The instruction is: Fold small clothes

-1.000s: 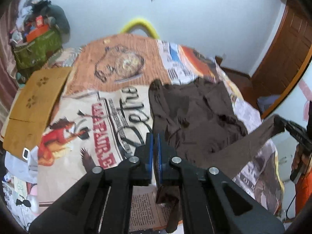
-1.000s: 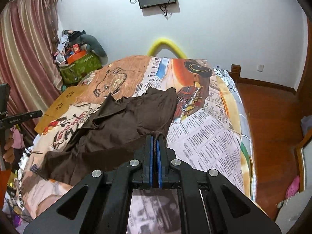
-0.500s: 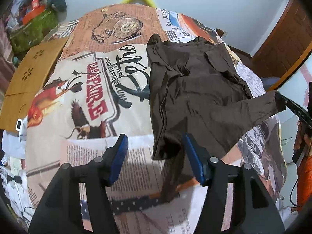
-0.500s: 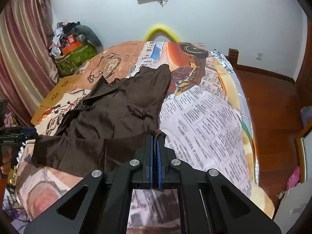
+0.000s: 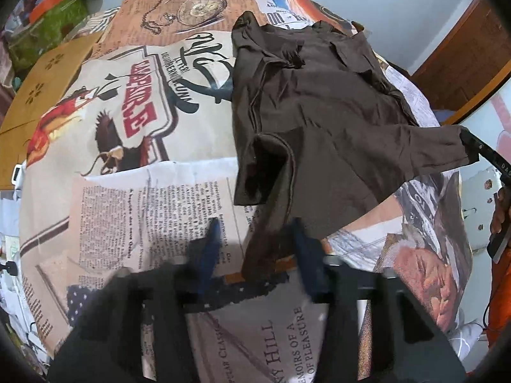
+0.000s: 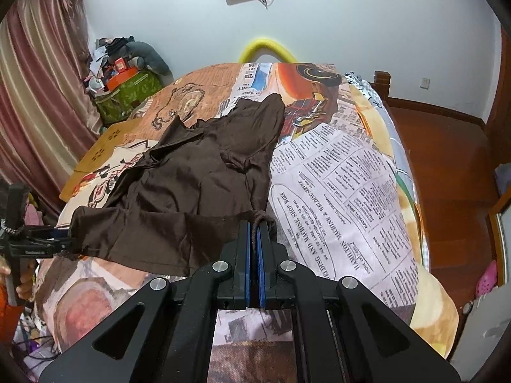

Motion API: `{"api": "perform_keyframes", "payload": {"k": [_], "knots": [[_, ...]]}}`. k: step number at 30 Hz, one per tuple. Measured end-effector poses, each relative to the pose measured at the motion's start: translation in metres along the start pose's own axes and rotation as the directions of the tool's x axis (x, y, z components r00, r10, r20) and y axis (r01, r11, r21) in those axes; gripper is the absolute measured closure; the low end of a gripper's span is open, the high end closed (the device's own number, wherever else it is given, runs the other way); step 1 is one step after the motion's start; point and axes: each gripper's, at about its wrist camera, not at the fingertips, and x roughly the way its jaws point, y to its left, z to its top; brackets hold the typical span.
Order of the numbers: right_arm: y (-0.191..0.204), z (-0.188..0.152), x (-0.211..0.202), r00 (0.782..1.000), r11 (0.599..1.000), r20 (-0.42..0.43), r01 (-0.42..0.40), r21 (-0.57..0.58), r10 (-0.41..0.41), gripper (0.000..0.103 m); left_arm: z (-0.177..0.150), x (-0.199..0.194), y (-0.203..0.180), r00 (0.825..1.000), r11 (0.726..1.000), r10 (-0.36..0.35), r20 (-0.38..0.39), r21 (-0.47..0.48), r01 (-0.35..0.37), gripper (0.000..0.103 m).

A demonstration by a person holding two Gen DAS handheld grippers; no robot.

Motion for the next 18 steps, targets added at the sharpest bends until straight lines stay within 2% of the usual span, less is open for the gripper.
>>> {"api": "perform_keyframes", "payload": {"k": [2, 4, 9, 12, 15, 18], "knots": [[0.001, -0.001, -0.001, 1.000, 1.000, 0.003, 0.000, -0.003, 0.000, 0.100, 0.002, 0.001, -0.001, 1.000, 1.000, -0.012, 0.002, 0.001, 0.012, 0.090], [0.002, 0.000, -0.002, 1.000, 1.000, 0.007, -0.002, -0.001, 0.002, 0.100, 0.003, 0.000, -0.003, 1.000, 1.000, -0.026, 0.007, 0.007, 0.026, 0.097], [0.003, 0.004, -0.003, 1.000, 1.000, 0.027, -0.007, -0.004, 0.007, 0.100, 0.012, -0.015, -0.008, 0.997, 0.999, -0.032, 0.066, 0.026, 0.030, 0.098], [0.004, 0.011, -0.006, 0.999, 1.000, 0.048, -0.014, -0.005, 0.014, 0.100, 0.026, -0.032, -0.007, 0.991, 1.000, -0.027, 0.128, 0.017, 0.025, 0.098], [0.005, 0.022, -0.009, 0.997, 1.000, 0.077, -0.019, -0.009, 0.019, 0.100, 0.048, -0.048, -0.004, 0.983, 0.999, -0.033, 0.182, -0.002, 0.034, 0.098], [0.008, 0.036, -0.009, 0.994, 1.000, 0.107, -0.017, -0.019, 0.019, 0.100, 0.077, -0.060, -0.004, 0.971, 1.000, -0.008, 0.239, -0.001, 0.009, 0.098]]}}
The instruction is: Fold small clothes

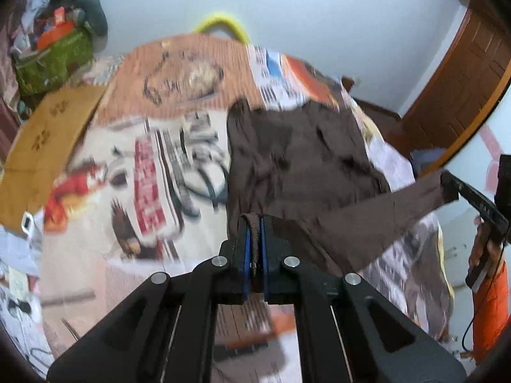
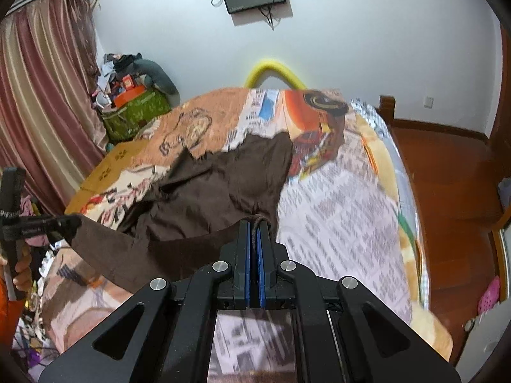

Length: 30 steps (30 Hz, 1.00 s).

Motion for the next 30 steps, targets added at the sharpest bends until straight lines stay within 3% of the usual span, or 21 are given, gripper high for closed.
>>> {"api": "perform_keyframes", "payload": {"k": [7, 13, 19, 30], "knots": [[0.005, 0.039, 0.011, 0.998, 0.998, 0.065, 0.029, -0.047, -0.026, 0.100, 0.057, 0.005, 0.005, 0.996, 0.999, 0.034, 0.085, -0.005, -0.033, 0.098], [0.000, 0.069, 0.032, 0.994, 0.996, 0.096, 0.058, -0.061, -0.052, 0.100, 0.101, 0.041, 0.021, 0.992, 0.996, 0.080, 0.095, -0.055, -0.075, 0.098], [-0.012, 0.087, 0.074, 0.995, 0.995, 0.063, 0.086, -0.056, -0.082, 0.100, 0.124, 0.092, 0.040, 0.992, 0.991, 0.116, 0.044, -0.077, -0.112, 0.098], [-0.047, 0.079, 0.152, 0.987, 0.990, -0.082, 0.137, -0.031, -0.139, 0.100, 0.127, 0.178, 0.063, 0.981, 0.980, 0.176, -0.075, -0.083, -0.182, 0.098]]}}
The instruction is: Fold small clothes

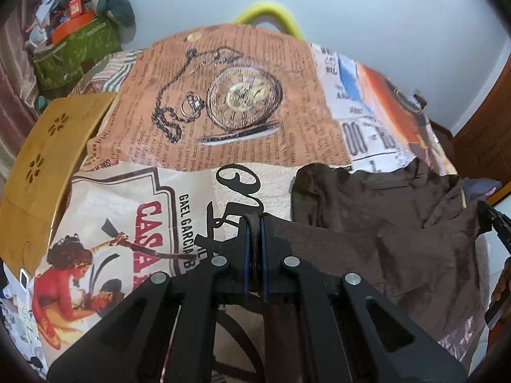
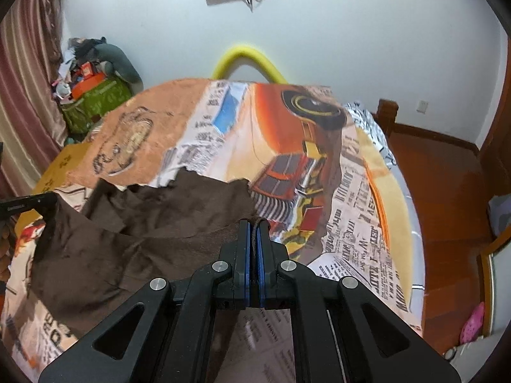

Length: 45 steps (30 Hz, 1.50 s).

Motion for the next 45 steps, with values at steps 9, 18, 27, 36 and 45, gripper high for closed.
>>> {"api": "perform_keyframes", "payload": {"k": [9, 18, 27, 36, 45], "knots": [[-0.003, 0.008, -0.014, 1.000, 1.000, 0.015, 0.002, -0.001, -0.002, 0.077, 0.000, -0.023, -0.019, 0.999, 0.997, 0.030, 0.042, 0.063, -0.033, 0.046], [0.003, -0.024, -0.064, 0.997, 0.998, 0.041, -0.069, 0.011, 0.068, 0.050, -0.049, -0.064, -0.026, 0.999, 0.986, 0.031, 0.030, 0.165, -0.035, 0.033], [0.012, -0.090, -0.054, 0.983, 0.990, -0.121, -0.135, 0.048, 0.140, 0.050, -0.116, -0.048, -0.024, 0.993, 0.983, -0.027, -0.112, 0.176, 0.046, 0.033], [0.035, -0.098, -0.039, 0.973, 0.986, -0.165, -0.164, 0.001, 0.162, 0.088, -0.121, -0.032, -0.037, 0.985, 0.986, -0.094, -0.147, 0.125, 0.113, 0.079], [0.043, -0.118, -0.061, 0.974, 0.983, -0.138, -0.182, -0.003, 0.180, 0.093, -0.140, -0.068, -0.037, 0.984, 0.981, -0.132, -0.119, 0.123, 0.147, 0.090]]}}
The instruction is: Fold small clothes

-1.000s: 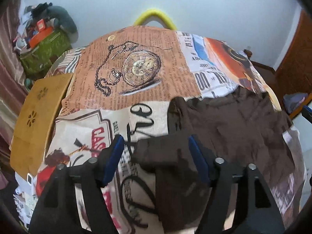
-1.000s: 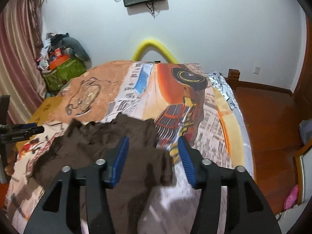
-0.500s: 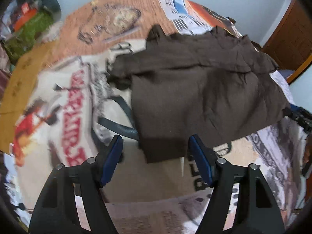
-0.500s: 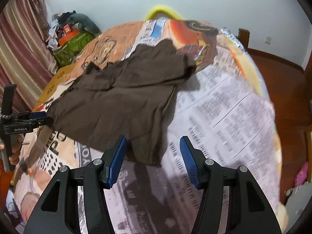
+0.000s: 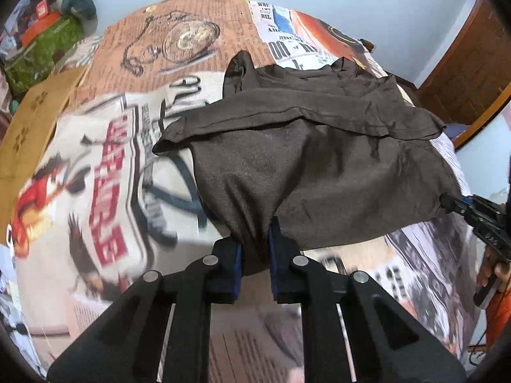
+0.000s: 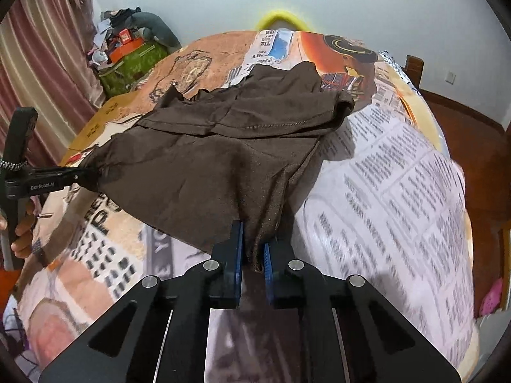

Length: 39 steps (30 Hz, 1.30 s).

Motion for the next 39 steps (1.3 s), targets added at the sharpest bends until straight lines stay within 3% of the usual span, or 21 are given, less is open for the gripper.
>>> {"api": "perform_keyframes", "payload": {"k": [11, 19, 23, 28, 32, 36, 39], "knots": [[0.010, -0.048, -0.031, 1.000, 0.999, -0.008, -0.014, 0.039, 0.014, 0.093, -0.077, -0.037, -0.008, 0.998, 0.999, -0.038, -0.052, 0.028, 0.039, 0.088], [0.011, -0.068, -0.038, 0.999, 0.999, -0.032, -0.004, 0.054, 0.006, 0.089, -0.097, -0.063, -0.003, 1.000, 1.000, 0.016, -0.019, 0.018, -0.016, 0.082], [0.010, -0.070, -0.048, 0.999, 0.998, -0.032, 0.007, 0.060, -0.005, 0.087, -0.091, -0.078, 0.013, 0.999, 0.999, 0.033, 0.019, -0.023, -0.033, 0.078], [0.004, -0.060, -0.066, 0.999, 0.997, 0.031, 0.041, 0.059, -0.043, 0.078, -0.068, -0.086, 0.028, 0.996, 0.998, 0.055, 0.073, -0.047, -0.052, 0.060], [0.000, -0.046, -0.069, 0.994, 0.995, 0.074, 0.070, 0.070, -0.076, 0.070, -0.043, -0.077, 0.038, 0.993, 0.996, 0.073, 0.090, -0.050, -0.069, 0.059], [-0.007, -0.034, -0.064, 0.992, 0.992, 0.092, 0.073, 0.101, -0.083, 0.067, -0.025, -0.056, 0.045, 0.985, 0.988, 0.156, 0.072, -0.006, -0.156, 0.058], [-0.013, -0.029, -0.060, 0.991, 0.991, 0.100, 0.079, 0.111, -0.091, 0.067, -0.017, -0.037, 0.060, 0.990, 0.990, 0.139, 0.037, -0.033, -0.138, 0.058]]}}
